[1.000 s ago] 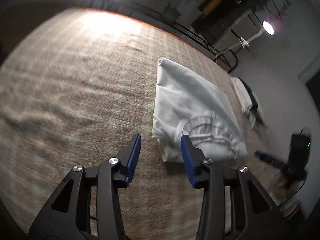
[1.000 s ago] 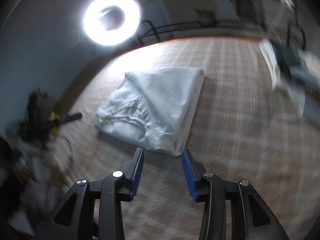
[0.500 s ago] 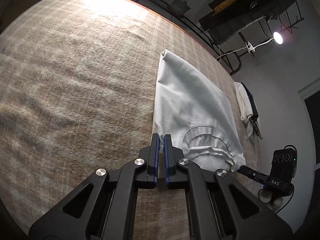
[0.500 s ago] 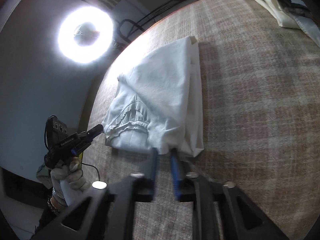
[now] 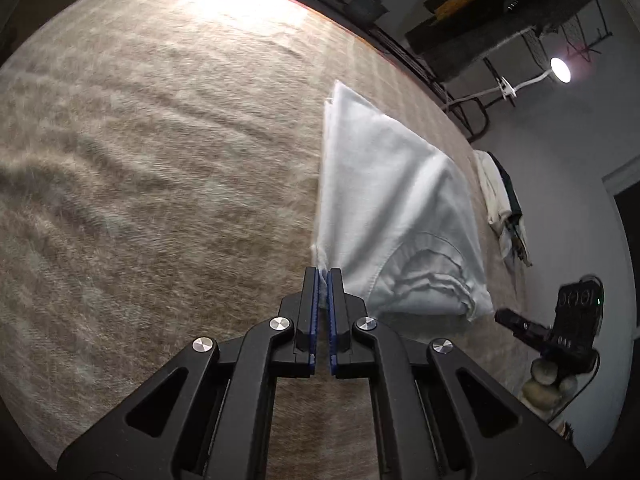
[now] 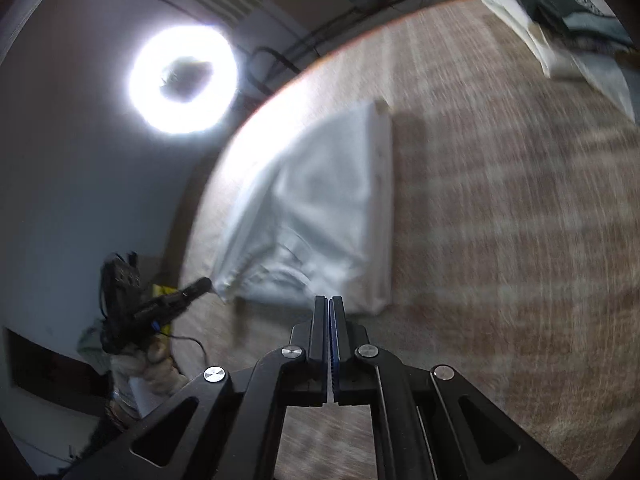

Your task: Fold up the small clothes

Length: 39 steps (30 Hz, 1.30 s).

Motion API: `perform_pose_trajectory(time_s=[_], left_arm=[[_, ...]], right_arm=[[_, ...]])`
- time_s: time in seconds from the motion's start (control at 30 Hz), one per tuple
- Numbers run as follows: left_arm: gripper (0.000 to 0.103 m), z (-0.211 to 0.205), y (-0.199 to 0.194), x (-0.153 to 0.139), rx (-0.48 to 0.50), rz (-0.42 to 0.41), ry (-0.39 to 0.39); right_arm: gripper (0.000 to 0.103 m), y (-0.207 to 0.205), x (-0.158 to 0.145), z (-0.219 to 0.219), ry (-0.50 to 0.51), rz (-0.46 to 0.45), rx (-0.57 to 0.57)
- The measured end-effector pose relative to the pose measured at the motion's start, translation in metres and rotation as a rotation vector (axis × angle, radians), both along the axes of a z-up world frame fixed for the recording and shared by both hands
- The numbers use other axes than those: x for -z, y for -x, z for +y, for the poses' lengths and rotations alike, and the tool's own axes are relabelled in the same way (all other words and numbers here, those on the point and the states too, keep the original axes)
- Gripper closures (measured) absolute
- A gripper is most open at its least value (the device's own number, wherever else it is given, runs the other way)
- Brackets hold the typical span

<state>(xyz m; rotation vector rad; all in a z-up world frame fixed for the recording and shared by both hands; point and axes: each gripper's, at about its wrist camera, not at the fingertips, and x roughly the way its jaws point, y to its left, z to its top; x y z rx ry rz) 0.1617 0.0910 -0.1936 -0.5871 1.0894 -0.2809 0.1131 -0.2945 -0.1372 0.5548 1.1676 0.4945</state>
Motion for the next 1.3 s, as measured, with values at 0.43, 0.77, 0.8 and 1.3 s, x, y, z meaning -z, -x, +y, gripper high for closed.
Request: perform_pose_trajectory(time_s=[0.43,0.77,0.8,1.3], left_arm=[[0.101,-0.003,-0.01,-0.005,0.032,-0.011,0.015],[0.101,-0.02,0.002,-0.004,0.12,-0.04,-0.157],[0.101,-0.021,0.003,-0.004,0.128,-0.042,-0.168],[0.101,-0.077,-0.075,-0.084,0.115,-0.296,-0.204]], right_arm=[[0.1,-0.007,0.025,0.022,-0.02,0.075,0.0],[0.101,-0.001,-0.005,0.025,0.13,-0.023,-0.069],[0.096,-0.002,-0.001,0.03,0.162,-0.012,-0.08],[0.078,-0.083,-0.05,0.078,0.266,-0.312,-0.115]])
